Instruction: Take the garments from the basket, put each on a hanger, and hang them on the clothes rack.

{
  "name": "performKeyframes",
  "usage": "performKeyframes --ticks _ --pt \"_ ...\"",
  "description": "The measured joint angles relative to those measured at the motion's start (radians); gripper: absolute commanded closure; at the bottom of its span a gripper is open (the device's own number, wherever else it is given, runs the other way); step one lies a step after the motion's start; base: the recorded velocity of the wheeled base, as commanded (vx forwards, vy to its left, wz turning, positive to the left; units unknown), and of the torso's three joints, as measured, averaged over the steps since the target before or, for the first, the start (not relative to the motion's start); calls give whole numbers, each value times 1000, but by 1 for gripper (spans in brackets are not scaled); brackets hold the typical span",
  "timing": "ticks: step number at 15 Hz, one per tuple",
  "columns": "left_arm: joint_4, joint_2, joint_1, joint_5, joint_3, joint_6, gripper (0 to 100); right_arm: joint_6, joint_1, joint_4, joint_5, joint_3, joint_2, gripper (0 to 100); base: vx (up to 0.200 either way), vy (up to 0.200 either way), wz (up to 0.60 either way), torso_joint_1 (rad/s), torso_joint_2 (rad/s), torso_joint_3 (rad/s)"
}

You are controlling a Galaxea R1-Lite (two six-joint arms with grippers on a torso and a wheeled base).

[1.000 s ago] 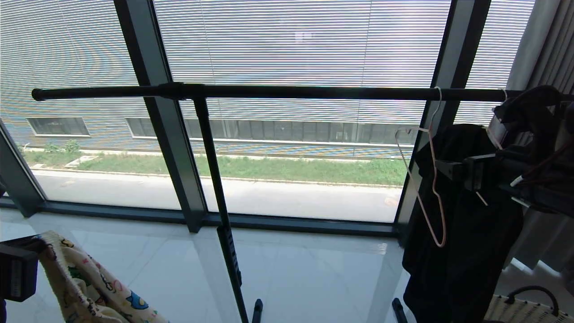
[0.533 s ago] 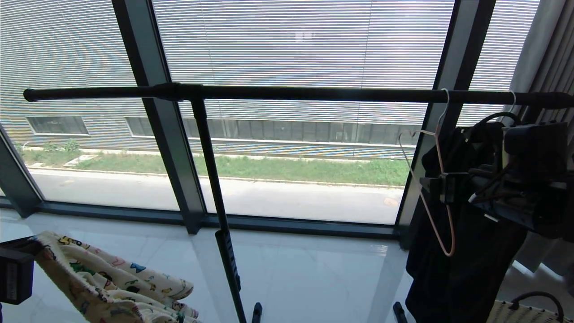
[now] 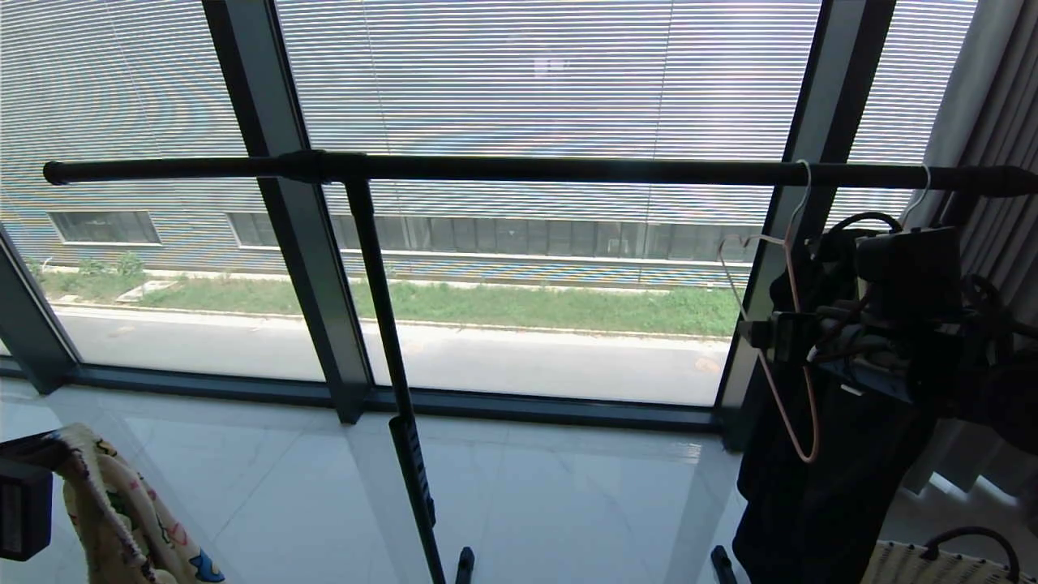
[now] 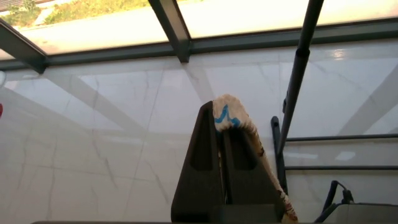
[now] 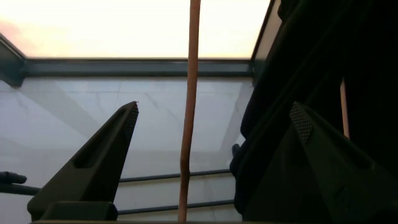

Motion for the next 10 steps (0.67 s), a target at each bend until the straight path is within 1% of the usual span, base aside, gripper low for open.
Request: performKeyframes --ticks 1,2,6,10 --pt "-1 -4 0 0 3 0 100 0 0 0 0 -12 14 0 0 0 0 0 0 0" --pt "0 -8 0 0 6 0 100 0 0 0 0 -20 26 100 0 0 0 0 0 0" --pt "-1 -14 0 0 7 0 100 0 1 1 0 -48 59 100 0 0 0 0 0 0" --pt "-1 -14 0 0 8 0 100 0 1 1 -1 -53 65 100 0 0 0 0 0 0"
